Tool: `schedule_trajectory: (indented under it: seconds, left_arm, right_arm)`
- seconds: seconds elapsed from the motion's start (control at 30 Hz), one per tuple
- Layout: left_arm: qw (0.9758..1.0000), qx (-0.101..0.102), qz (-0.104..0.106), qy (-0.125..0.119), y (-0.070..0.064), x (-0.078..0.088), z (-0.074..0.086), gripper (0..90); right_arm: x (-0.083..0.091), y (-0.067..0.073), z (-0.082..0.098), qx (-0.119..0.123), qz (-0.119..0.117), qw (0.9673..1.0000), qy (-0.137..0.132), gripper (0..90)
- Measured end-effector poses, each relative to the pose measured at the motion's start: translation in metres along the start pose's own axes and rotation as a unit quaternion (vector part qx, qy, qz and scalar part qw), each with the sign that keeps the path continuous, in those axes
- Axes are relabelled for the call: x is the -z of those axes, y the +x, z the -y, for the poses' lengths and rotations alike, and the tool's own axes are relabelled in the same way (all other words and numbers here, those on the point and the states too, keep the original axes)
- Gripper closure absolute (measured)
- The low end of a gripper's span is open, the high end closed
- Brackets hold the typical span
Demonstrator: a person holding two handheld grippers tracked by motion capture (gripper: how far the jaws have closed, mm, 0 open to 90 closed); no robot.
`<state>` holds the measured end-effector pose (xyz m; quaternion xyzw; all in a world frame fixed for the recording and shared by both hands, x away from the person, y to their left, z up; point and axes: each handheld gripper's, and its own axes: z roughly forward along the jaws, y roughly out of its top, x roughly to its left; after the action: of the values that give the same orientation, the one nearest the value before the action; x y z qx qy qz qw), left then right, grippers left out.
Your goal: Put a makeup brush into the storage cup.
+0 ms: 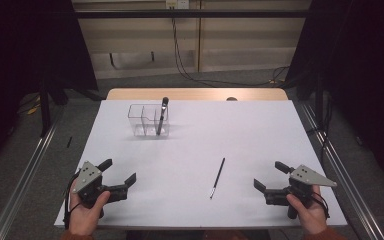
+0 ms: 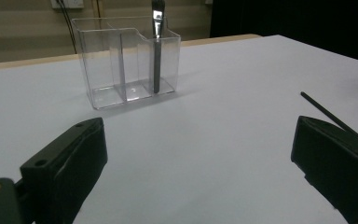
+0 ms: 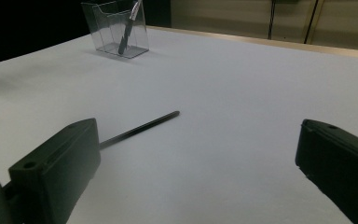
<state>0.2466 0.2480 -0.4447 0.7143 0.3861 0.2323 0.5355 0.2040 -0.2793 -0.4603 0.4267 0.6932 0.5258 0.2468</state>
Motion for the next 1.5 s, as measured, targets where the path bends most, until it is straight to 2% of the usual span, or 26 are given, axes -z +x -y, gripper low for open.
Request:
schedule_trajectory:
  seconds: [0.37, 0.5, 0.63, 0.83, 0.9, 1.03, 1.2, 1.5]
  left_arm:
    - [1.0, -0.001, -0.002, -0.005, 0.002, 0.002, 0.0, 3.4]
    - [0.9999, 0.008, 0.006, -0.009, 0.001, 0.003, 0.0, 3.4]
    - [0.9999, 0.0, 0.01, -0.009, -0.001, 0.003, -0.001, 3.4]
    - [0.9999, 0.0, 0.011, -0.013, 0.0, 0.003, -0.002, 3.1]
    - [0.9998, 0.008, 0.012, -0.013, 0.001, 0.002, -0.002, 3.0]
    - [0.9998, 0.011, 0.012, -0.014, 0.002, 0.002, -0.003, 2.9]
    - [0.9998, 0.005, 0.015, -0.015, 0.003, 0.002, -0.004, 3.0]
    - [0.9997, 0.003, 0.018, -0.017, 0.003, 0.0, -0.004, 3.0]
  right_arm:
    - [-0.005, 0.003, -0.002, 0.001, -0.004, 1.0, -0.002, 0.0]
    - [-0.008, 0.005, -0.004, 0.016, -0.013, 0.9998, -0.004, 0.0]
    - [-0.013, 0.006, -0.006, 0.011, -0.015, 0.9998, -0.004, 0.0]
    - [-0.025, 0.012, -0.011, 0.011, -0.019, 0.9997, 0.007, 0.0]
    - [-0.029, 0.015, -0.013, 0.018, -0.02, 0.9996, 0.009, 0.0]
    - [-0.037, 0.017, -0.021, 0.014, -0.024, 0.9996, 0.011, 0.0]
    - [-0.05, 0.018, -0.03, 0.008, -0.016, 0.9997, 0.015, 0.0]
    - [-0.072, 0.021, -0.042, 0.009, -0.018, 0.9992, 0.034, 0.1]
